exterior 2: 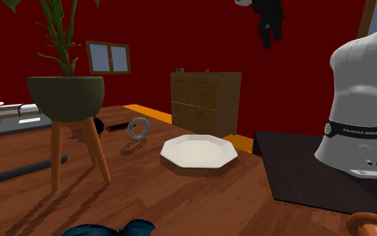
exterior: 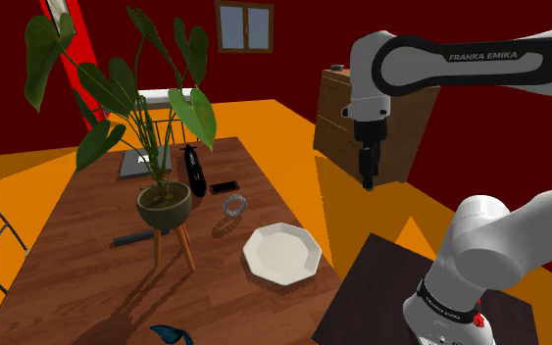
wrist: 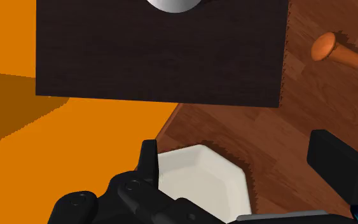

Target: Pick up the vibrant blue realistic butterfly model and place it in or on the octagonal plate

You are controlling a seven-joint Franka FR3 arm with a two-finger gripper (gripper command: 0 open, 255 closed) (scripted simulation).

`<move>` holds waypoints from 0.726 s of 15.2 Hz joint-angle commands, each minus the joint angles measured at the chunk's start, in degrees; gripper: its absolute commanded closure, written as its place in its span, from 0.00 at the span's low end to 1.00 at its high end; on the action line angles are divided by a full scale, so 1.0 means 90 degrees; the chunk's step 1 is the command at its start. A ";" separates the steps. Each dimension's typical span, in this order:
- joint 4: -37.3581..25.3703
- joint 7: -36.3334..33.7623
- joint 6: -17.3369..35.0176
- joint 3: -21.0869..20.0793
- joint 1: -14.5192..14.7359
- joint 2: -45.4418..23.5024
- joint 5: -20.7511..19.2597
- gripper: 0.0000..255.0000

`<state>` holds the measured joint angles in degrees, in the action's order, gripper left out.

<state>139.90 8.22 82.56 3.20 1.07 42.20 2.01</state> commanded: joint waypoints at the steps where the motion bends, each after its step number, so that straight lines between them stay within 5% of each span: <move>1: 0.0000 0.0000 0.0000 0.0000 0.0000 0.0000 0.0000 0.00; 11: 0.0528 -0.0500 0.2187 -0.0946 0.0633 -0.1021 0.0662 0.00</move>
<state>145.18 4.04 100.04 -4.55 6.32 35.02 7.57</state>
